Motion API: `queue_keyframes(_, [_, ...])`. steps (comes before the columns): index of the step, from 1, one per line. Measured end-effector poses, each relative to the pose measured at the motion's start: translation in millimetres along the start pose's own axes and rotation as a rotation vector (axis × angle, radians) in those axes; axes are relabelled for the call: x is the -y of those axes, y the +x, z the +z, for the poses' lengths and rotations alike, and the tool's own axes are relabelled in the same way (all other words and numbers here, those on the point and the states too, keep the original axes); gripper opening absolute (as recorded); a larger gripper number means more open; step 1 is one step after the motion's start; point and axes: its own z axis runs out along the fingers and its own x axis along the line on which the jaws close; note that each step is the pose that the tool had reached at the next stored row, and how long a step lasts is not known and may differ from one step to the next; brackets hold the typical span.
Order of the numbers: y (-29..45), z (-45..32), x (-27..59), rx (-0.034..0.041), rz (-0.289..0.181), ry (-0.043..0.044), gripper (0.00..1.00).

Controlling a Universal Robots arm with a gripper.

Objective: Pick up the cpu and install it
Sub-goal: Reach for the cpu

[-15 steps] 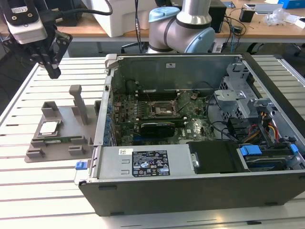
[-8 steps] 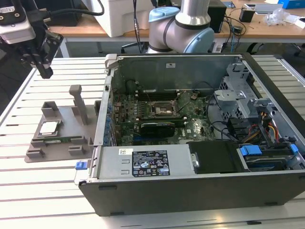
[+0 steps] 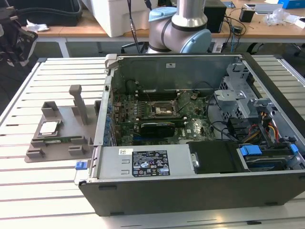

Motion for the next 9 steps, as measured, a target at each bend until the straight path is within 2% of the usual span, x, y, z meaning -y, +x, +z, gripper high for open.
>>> queue_keyframes(2, [3.6, -0.1, 0.3, 0.0, 0.0, 0.0, 0.11])
queue_keyframes(9, [4.0, -0.1, 0.3, 0.0, 0.0, 0.0, 0.11])
